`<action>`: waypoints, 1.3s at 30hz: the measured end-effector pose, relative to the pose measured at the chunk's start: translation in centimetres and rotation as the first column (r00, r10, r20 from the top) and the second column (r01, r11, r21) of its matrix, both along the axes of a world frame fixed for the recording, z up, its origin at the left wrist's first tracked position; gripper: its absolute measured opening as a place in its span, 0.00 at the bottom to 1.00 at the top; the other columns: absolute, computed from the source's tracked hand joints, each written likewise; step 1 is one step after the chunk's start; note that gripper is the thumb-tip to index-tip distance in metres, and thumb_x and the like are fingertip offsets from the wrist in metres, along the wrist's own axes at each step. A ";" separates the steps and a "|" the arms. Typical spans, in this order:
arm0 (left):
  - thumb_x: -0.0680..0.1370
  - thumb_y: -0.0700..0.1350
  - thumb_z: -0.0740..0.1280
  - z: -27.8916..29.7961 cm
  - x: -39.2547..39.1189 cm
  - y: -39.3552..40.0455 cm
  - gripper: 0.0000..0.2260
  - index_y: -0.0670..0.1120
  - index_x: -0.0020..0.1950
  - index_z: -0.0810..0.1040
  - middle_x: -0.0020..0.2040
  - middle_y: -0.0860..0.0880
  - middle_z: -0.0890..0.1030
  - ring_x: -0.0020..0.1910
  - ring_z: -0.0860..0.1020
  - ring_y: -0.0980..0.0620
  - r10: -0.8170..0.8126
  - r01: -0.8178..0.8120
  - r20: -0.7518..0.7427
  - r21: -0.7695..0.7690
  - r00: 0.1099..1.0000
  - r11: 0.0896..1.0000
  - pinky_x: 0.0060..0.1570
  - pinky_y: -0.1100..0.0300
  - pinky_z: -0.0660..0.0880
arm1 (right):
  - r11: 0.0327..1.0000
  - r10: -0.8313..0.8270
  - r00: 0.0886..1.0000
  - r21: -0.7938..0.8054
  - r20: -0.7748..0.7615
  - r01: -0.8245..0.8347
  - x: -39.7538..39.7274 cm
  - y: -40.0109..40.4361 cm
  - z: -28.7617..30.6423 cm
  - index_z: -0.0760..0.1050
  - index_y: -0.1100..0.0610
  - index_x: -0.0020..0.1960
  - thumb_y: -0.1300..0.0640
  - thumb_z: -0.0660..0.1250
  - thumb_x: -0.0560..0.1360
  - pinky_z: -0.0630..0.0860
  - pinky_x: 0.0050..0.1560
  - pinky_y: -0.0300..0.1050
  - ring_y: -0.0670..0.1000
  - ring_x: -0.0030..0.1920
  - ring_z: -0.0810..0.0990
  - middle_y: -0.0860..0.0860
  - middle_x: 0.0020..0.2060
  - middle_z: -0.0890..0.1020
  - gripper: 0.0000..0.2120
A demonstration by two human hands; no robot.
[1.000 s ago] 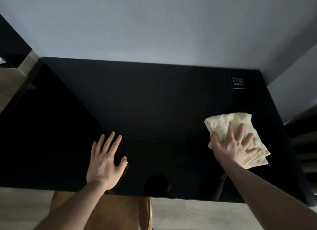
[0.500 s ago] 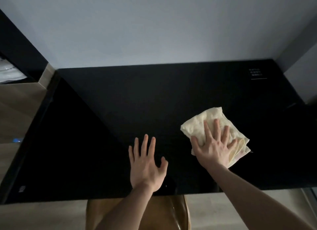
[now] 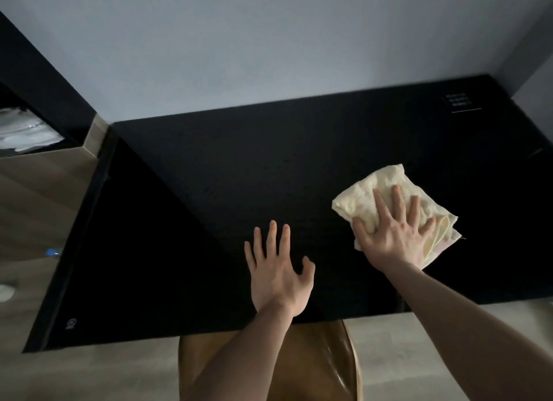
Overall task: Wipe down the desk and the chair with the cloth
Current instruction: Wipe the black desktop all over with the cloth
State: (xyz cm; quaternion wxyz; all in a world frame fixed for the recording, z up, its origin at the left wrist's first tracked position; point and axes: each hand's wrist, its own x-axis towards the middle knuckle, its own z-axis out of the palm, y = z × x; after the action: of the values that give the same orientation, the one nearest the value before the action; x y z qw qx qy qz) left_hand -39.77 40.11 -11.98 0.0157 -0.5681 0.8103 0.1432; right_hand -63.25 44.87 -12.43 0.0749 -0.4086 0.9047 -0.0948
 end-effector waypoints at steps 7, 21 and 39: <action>0.81 0.67 0.50 0.7 0.0 0.0 0.36 0.57 0.87 0.47 0.88 0.51 0.42 0.86 0.38 0.44 -0.002 0.002 -0.029 0.017 1.000 1.000 0.84 0.38 0.40 | 1.000 -0.018 1.000 0.007 -0.012 0.018 0.1 -0.1 0.1 0.51 0.38 0.86 0.25 0.53 0.80 0.38 0.80 0.74 0.59 0.86 0.39 0.47 0.87 0.47 0.39; 0.81 0.50 0.66 2.5 14.4 -6.4 0.28 0.55 0.82 0.67 0.85 0.57 0.57 0.85 0.50 0.55 -0.161 0.320 -0.639 0.141 0.752 0.937 0.85 0.47 0.52 | 0.968 -0.243 0.969 0.072 0.039 0.239 14.7 -3.5 0.1 0.49 0.40 0.87 0.26 0.49 0.81 0.37 0.80 0.76 0.60 0.85 0.35 0.45 0.87 0.41 0.39; 0.84 0.64 0.60 -1.1 45.2 -21.1 0.32 0.57 0.86 0.57 0.81 0.48 0.71 0.76 0.73 0.45 0.277 -0.211 -0.408 0.199 0.870 0.957 0.72 0.43 0.73 | 0.997 0.065 0.984 0.026 0.168 -0.071 49.7 -18.9 1.1 0.44 0.39 0.87 0.29 0.51 0.80 0.31 0.78 0.74 0.61 0.82 0.25 0.47 0.85 0.33 0.39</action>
State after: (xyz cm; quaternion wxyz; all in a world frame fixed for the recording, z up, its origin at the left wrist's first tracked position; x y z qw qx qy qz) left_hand 5.44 19.01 -13.04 -0.1400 -0.6175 0.7021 0.3260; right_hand -13.51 25.93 -11.29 0.1602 -0.4286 0.8822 -0.1116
